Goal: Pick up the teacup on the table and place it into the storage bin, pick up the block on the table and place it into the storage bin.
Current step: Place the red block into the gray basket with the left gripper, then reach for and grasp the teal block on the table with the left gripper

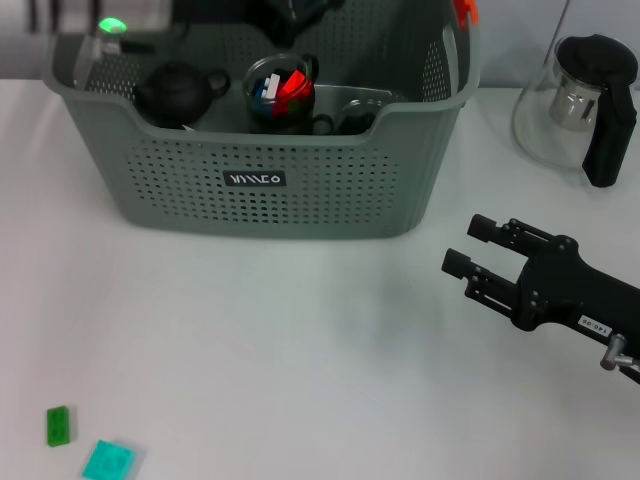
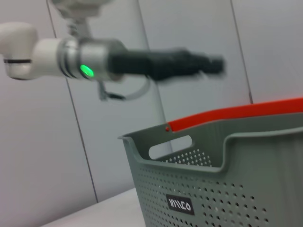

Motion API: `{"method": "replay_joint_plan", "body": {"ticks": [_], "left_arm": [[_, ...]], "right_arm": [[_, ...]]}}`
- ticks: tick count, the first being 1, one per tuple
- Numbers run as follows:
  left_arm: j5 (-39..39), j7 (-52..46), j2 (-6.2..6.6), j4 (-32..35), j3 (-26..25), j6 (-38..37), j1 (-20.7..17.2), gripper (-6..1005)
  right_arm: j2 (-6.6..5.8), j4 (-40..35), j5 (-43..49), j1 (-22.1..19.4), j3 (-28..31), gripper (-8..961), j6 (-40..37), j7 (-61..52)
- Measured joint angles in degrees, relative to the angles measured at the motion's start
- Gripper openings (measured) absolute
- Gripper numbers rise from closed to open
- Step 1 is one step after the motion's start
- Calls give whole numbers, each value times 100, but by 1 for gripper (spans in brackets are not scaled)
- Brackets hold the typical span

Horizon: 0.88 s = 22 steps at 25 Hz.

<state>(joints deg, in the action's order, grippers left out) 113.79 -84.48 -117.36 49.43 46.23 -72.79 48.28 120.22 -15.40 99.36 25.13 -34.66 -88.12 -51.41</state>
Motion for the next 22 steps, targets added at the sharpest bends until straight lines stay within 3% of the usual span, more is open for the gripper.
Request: {"method": "replay_joint_plan", "body": {"ticks": [4,7,12,16,19,22], "left_arm": [[284,68,-248,5,667,1667,-157,79],[255,85,-345,93,743,1951,-277,83],[-1025,89,-475,562,416,1210,-921,89],[-1983,44,-433,386,15,85,-1423,94],[-1927,102,-394,44,-205,-512,-1676,182],[-1510,805,-403,-560,-513,-859,-1921,269]], "right_arm": [[-5,-1,-15,44,2,637,-78,0],[-7,-11,-17,65,2,637,-83,0],[-8,-5,-21,69,26,637,-75,0],[-7,1,-22,68,17,637,-79,0],[-6,3,-15,63,-4,637,-97,9],[0,3,14,50,-15,637,-110,60]]}}
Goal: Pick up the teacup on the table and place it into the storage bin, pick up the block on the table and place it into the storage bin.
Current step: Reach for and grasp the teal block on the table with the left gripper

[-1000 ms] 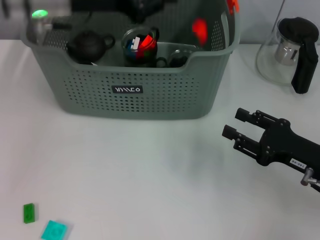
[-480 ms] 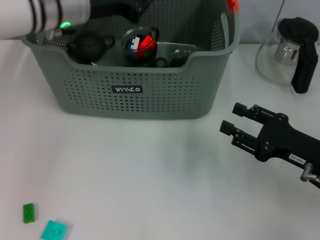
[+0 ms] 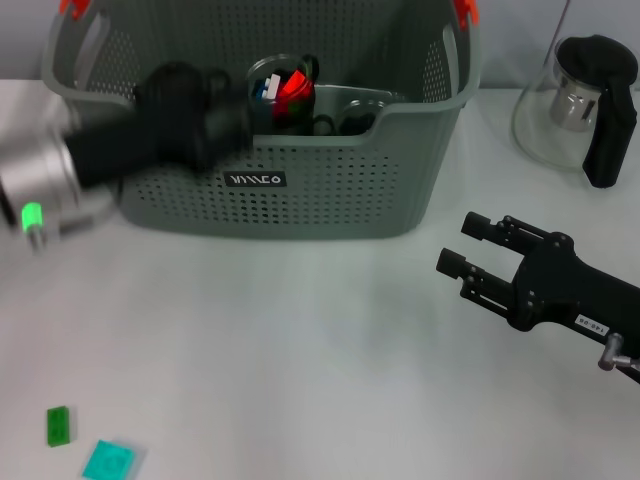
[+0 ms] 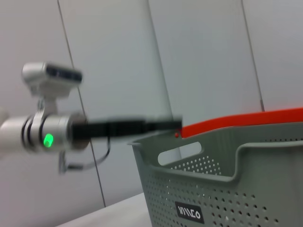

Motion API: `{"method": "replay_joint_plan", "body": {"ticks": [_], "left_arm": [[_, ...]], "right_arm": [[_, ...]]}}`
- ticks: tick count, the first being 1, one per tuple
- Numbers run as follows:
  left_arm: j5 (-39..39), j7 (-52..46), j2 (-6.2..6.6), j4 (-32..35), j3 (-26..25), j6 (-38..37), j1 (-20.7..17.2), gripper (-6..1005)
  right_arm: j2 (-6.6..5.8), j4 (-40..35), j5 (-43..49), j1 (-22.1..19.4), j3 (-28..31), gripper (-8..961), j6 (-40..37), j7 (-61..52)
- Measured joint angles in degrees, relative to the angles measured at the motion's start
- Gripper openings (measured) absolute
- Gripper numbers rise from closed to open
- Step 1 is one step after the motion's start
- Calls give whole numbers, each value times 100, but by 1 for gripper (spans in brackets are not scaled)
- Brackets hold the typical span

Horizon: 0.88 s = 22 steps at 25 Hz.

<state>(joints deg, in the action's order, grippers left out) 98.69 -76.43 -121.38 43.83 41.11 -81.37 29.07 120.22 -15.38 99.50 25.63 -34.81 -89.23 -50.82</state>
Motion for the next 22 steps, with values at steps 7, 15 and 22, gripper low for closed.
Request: {"method": "replay_joint_plan", "body": {"ticks": [7,15,22], "left_arm": [[915,2120,-11,-1178,-249,-392,-383,574],[2173,2113,202,-1083,-696,-1143,-320,803],[2454,2032,195,-1160,-726,-1416,-182,877]], "right_arm": [[21,124,40,65,-425,637,43,555],[28,663,85,441,-1030,637,745,1630],[26,844,-31,376,-835,640,545,1540]]}}
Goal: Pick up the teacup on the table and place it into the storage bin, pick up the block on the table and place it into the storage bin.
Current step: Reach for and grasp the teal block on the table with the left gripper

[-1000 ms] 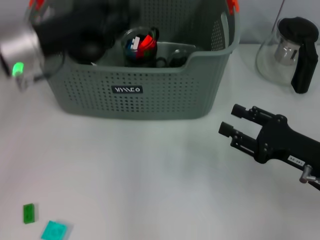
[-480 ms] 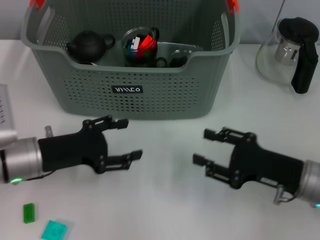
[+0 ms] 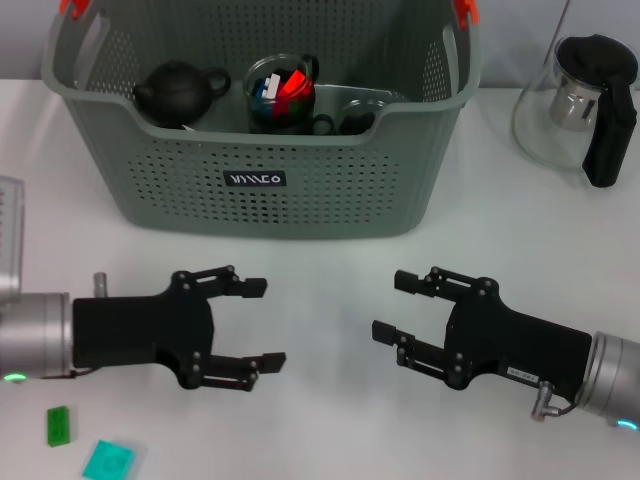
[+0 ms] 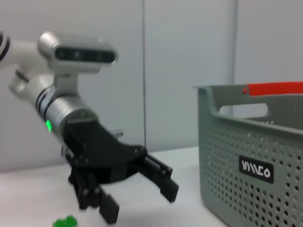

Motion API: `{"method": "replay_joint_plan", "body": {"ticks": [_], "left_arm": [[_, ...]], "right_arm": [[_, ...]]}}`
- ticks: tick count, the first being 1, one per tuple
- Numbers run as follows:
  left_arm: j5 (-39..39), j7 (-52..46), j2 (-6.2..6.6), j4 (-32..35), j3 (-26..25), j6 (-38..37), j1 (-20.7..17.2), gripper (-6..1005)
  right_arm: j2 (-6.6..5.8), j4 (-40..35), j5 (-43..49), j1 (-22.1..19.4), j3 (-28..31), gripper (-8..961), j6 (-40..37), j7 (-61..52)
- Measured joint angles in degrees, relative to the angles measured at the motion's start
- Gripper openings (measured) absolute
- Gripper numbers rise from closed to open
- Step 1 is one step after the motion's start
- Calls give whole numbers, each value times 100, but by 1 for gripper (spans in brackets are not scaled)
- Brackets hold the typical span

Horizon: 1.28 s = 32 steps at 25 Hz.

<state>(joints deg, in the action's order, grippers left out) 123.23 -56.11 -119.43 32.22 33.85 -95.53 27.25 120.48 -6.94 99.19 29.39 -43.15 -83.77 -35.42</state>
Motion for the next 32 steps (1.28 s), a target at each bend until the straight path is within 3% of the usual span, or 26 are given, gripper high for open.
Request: {"method": "replay_joint_plan", "body": {"ticks": [6,12,17,23,26,32], "left_arm": [[5,381,-108,-159,-4,120,-74,882],[24,658,-115,-215,-62,161,-98,883],[-10,724,-129,-217,-75,165,-154,882],[3,733,-160,-196,-99,170,-166,880],[100,716,-89,-104,-83,84,-141,877],[463,286,199,176,-81,-628,231,875]], "right_arm": [[2,152,-35,-14,-10,650,85,161],[1,183,-22,-3,-136,845,189,379],[-7,184,-22,-38,-276,947,242,376],[-21,185,-23,-54,-410,946,173,355],[-34,185,-22,-78,-580,946,113,354],[-64,65,-33,-215,-608,946,-306,395]]}}
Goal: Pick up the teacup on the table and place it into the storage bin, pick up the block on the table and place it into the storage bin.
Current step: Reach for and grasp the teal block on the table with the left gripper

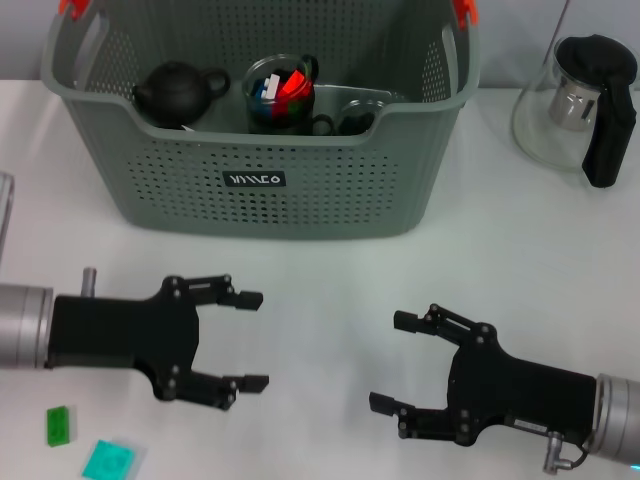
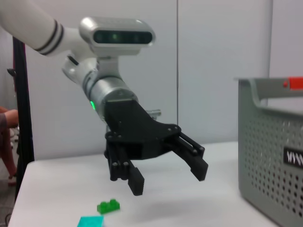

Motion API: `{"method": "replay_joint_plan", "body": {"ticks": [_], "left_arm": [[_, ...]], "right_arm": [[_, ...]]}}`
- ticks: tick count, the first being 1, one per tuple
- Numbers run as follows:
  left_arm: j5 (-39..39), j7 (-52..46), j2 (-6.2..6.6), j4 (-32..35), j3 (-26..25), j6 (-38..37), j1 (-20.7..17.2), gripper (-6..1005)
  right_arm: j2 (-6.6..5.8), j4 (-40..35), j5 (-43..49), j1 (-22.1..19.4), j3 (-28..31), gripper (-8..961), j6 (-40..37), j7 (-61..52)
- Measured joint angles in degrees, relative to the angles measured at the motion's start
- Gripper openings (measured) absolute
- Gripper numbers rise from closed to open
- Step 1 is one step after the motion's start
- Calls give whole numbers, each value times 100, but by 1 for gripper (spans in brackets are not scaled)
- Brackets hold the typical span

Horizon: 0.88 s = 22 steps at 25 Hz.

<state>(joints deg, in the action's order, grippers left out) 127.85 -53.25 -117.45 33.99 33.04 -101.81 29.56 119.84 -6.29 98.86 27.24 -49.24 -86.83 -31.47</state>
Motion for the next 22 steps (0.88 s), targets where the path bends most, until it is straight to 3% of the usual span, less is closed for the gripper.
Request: {"method": "replay_joint_plan", "body": {"ticks": [3,8,10,22], "left_arm": [[37,37,-34,-95,77,169,40,875],[36,381,-298,-223,264,942,-137,875],[6,393,-346,-221,246,995,-188,874],[-7,343,-307,-201,181,899,-132,873]], "right_arm": [[20,-110,-10,-18,9,946,-17,9],[36,-140,-7,40,11,946,214,9],[37,-140,-14,60,12,946,254,-15],[30,-144,2,104,-9,946,316,-56]]}}
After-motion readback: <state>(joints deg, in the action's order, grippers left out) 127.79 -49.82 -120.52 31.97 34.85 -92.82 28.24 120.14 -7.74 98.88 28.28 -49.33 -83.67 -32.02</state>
